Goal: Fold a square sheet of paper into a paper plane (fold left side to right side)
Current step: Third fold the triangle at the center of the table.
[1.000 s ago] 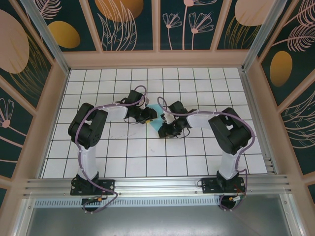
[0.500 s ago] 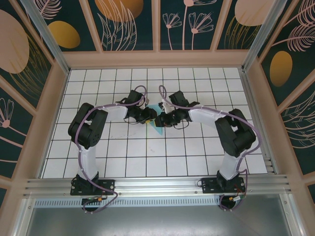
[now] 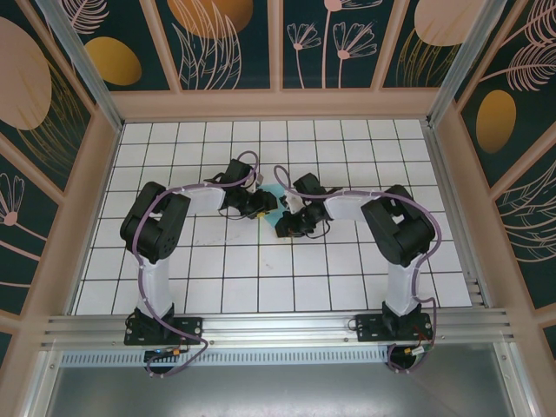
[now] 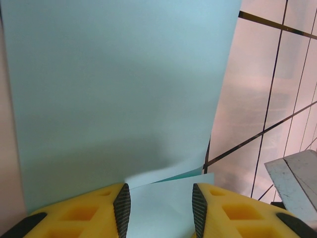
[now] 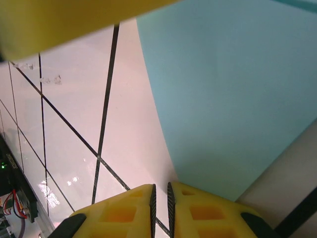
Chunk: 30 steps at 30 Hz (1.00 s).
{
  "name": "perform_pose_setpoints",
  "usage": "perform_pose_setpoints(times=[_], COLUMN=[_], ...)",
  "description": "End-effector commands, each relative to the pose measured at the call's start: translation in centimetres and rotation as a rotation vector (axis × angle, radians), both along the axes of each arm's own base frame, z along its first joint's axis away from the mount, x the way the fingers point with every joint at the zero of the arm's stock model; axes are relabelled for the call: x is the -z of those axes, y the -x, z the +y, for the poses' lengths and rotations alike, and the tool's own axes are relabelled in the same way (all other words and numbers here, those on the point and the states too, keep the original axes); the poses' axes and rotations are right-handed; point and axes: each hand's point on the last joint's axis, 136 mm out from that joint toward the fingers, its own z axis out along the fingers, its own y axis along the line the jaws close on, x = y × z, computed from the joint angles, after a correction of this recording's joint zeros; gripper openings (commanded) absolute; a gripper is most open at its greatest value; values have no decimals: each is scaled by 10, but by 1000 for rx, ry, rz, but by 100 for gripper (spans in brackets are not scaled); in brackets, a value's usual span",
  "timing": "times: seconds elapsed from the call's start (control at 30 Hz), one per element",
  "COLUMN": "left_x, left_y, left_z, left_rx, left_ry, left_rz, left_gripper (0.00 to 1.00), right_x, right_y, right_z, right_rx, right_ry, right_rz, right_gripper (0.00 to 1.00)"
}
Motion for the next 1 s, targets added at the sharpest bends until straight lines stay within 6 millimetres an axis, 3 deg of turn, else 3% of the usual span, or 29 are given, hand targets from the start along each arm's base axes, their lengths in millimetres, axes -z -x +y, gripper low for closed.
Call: perform_pose_setpoints(times=[0.0, 0.23, 0.6, 0.8, 0.97], left_x=[45, 40, -29, -44, -56], left_y=[15, 13, -1, -1, 6], left_z=[14, 12, -1, -2, -4], left_rx=[5, 6, 14, 10, 11], left_ry=[-125, -116, -17, 4, 40], left_rz=[56, 48, -71, -94, -97], left_gripper=[41, 41, 42, 48, 46], right_x=[18, 16, 36, 37, 38], right_y=[27, 35, 21, 17, 16], right_z=[-17, -26, -31, -30, -31], right_rx=[-20, -19, 50, 67, 79], right_ry=[83, 100, 162, 157, 156], right_rz=[62, 68, 62, 71, 80], right_gripper=[18, 18, 14, 13, 13])
